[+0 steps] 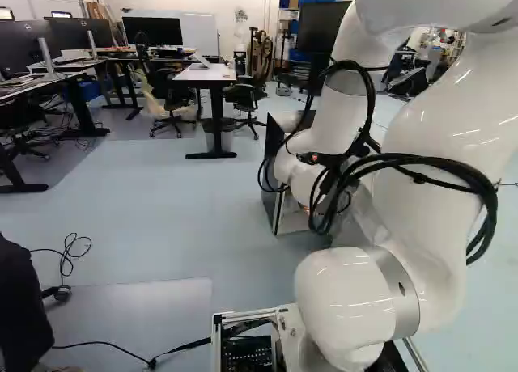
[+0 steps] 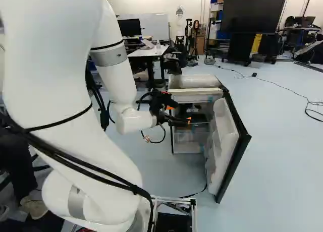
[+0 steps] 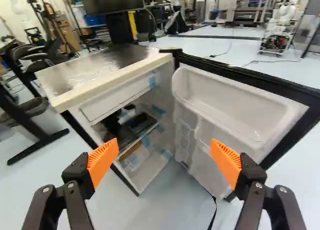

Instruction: Open the fridge door

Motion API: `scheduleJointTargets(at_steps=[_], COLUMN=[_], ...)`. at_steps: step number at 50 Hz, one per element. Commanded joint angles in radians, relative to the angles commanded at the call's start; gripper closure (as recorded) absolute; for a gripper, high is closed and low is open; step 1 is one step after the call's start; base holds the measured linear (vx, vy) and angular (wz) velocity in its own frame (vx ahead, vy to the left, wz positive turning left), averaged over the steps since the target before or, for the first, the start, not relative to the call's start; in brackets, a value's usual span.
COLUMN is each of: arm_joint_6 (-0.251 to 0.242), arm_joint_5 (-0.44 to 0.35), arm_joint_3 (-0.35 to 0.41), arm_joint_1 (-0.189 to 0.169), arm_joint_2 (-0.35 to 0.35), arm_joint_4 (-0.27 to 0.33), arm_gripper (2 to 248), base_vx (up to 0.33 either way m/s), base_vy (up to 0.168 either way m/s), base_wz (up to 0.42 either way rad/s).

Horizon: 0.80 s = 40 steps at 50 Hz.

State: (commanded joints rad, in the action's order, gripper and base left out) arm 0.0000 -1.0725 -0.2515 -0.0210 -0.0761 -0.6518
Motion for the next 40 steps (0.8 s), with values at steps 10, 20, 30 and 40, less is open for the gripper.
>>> scheduleJointTargets(at_steps=[10, 20, 30, 40], arm_joint_6=[0.0, 0.0, 0.0, 0.0], arm_joint_5=[0.036, 0.068, 0.096, 0.121], arm_joint_3=[0.03, 0.056, 0.079, 0.1], arm_joint_1=[0.004, 0.007, 0.01, 0.013], arm_joint_2=[0.064, 0.121, 0.171, 0.215], arm_joint_4=[0.117, 0.221, 0.314, 0.395], arm_gripper=[3, 3, 3, 3], base_vx=[0.0, 0.0, 0.0, 0.0], base_vy=[0.0, 0.0, 0.0, 0.0], base_wz=[0.0, 0.0, 0.0, 0.0])
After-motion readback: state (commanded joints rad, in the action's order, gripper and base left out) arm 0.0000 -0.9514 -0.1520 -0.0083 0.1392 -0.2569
